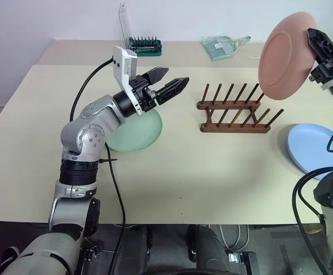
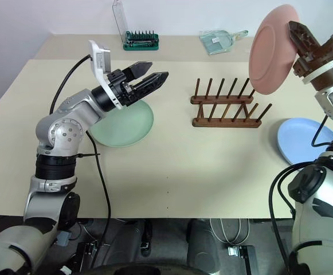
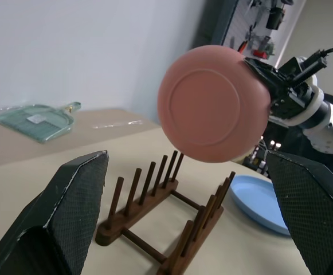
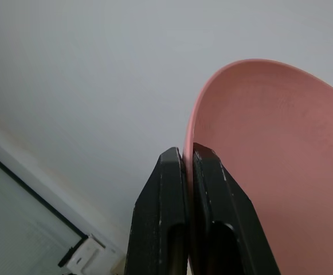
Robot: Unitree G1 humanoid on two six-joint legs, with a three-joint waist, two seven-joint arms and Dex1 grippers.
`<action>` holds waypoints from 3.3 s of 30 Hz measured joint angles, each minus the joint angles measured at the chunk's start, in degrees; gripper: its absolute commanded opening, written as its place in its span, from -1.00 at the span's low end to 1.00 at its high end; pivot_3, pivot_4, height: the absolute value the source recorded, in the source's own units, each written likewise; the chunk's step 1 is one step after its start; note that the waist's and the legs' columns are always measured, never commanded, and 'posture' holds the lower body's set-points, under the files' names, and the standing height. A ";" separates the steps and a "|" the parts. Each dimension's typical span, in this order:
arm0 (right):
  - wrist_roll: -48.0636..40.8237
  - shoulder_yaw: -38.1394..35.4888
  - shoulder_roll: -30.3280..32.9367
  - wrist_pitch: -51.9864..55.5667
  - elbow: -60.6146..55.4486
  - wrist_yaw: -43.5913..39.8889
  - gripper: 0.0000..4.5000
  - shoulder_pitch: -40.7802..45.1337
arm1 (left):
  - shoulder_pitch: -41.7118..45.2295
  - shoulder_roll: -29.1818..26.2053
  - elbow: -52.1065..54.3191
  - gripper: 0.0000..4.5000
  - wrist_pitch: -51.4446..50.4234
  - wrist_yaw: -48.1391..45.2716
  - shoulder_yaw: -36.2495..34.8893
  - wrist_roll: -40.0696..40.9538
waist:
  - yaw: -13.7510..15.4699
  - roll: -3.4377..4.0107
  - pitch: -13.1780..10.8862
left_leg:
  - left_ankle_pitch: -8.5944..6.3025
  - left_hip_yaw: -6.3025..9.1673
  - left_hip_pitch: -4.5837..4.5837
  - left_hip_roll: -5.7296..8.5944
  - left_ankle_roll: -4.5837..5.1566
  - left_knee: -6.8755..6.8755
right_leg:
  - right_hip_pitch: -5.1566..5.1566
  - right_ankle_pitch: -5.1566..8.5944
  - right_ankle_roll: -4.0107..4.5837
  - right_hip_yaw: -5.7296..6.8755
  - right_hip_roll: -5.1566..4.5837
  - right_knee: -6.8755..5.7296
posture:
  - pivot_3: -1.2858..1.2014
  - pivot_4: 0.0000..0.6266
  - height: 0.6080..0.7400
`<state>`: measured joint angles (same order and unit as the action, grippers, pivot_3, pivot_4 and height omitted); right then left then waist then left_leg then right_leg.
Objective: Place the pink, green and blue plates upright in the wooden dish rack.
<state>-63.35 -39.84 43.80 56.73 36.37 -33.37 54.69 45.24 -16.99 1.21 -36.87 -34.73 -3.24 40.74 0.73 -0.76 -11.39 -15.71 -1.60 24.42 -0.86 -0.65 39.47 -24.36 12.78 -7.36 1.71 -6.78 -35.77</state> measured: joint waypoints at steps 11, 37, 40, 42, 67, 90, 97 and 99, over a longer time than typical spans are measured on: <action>-0.85 -2.97 -1.10 -0.23 -2.03 0.57 -1.00 -5.89 | 0.03 0.44 -0.04 0.99 -0.18 0.01 -0.38 -0.08 | -0.12 0.00 0.00 | 0.00 -0.01 -0.02 0.00 0.00 0.00 | 0.00 0.00 0.00 0.00 0.00 -0.01 | 0.03 -0.52 0.76; 4.75 -2.32 -2.39 -12.50 -3.51 -7.70 0.97 -12.59 | 0.03 0.72 -0.03 1.00 -0.29 0.01 -0.30 -0.92 | -0.10 0.00 0.00 | 0.00 -0.01 -0.02 0.00 -0.01 0.00 | 0.00 0.00 -0.01 0.00 0.00 -0.01 | 0.03 -0.52 0.76; 5.39 -2.61 -2.59 -17.09 -4.18 -7.88 0.97 -12.41 | 0.03 0.49 -0.04 1.00 -0.35 -0.01 -0.30 -1.39 | -0.12 0.00 0.00 | 0.01 -0.01 -0.03 0.00 -0.01 0.00 | 0.00 0.00 -0.01 0.00 0.00 -0.01 | 0.03 -0.52 0.76; 5.78 -3.58 -3.01 -20.68 -4.70 -7.32 0.97 -11.51 | 0.03 -0.48 -0.07 1.00 -0.44 -0.04 -0.24 -1.97 | -0.13 0.00 0.00 | 0.01 -0.01 -0.03 0.00 -0.02 0.00 | 0.00 0.00 -0.01 0.00 0.00 -0.01 | 0.03 -0.52 0.76; -13.48 10.74 -11.32 -9.49 -43.03 -6.47 0.97 -17.35 | 34.23 -27.07 -62.34 1.00 -35.23 -19.86 17.39 -25.72 | -0.43 -0.07 -0.01 | 0.04 -0.01 0.00 0.00 -0.08 -0.27 | -0.19 0.02 -0.02 0.03 0.03 -0.24 | 0.03 -0.52 0.76; -15.71 10.26 -9.09 -9.67 -42.85 -4.39 1.00 -18.75 | 32.47 -19.60 -76.52 -0.52 -22.77 -23.11 13.24 -40.47 | 0.03 -0.05 0.03 | 0.04 0.00 -0.02 0.01 -0.07 -0.24 | -0.17 0.02 -0.02 0.02 -0.02 -0.32 | 0.03 -0.52 0.76; -15.65 10.38 -9.09 -9.83 -42.85 -4.21 1.00 -18.75 | 31.93 -19.08 -76.51 -0.98 -24.98 -22.50 9.83 -40.28 | -0.06 -0.05 0.04 | 0.04 0.00 -0.02 0.01 -0.07 -0.24 | -0.17 0.02 -0.02 0.03 -0.01 -0.32 | 0.03 -0.52 0.76; -15.59 10.54 -9.10 -9.88 -42.85 -4.21 1.00 -18.75 | 31.87 -19.16 -76.50 -0.98 -25.49 -22.34 8.48 -40.09 | -0.02 -0.05 0.04 | 0.04 0.00 -0.02 0.01 -0.07 -0.24 | -0.17 0.02 -0.02 0.03 -0.01 -0.32 | 0.03 -0.52 0.76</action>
<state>-78.93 -29.30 34.70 46.84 -6.48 -37.58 35.94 77.11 -36.15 -75.29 -62.36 -57.07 5.24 0.65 0.71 -0.81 -11.35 -15.67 -1.59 24.40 -0.86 -0.72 39.24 -24.52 12.80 -7.38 1.75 -6.79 -36.10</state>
